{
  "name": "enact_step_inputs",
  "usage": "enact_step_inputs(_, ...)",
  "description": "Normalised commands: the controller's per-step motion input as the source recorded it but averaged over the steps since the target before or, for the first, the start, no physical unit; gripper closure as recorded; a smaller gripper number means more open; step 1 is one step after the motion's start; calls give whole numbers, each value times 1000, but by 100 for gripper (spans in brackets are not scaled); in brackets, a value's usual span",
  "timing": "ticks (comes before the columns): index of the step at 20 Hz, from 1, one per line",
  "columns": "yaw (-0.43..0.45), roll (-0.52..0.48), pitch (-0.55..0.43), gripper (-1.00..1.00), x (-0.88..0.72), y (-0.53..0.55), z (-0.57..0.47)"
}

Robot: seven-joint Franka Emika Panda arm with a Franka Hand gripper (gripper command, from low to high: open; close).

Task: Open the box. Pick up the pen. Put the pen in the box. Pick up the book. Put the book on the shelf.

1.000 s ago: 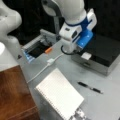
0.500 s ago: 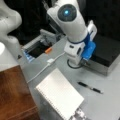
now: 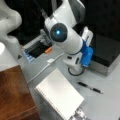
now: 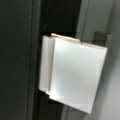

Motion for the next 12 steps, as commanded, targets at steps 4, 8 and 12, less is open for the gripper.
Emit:
enact_step_inputs(4, -70, 344, -52, -100, -105, -28, -237)
enact_step_inputs(8, -64, 314, -31, -100, -102, -70, -184)
enact_step_inputs(12, -70, 345, -52, -100, -70, -109, -124)
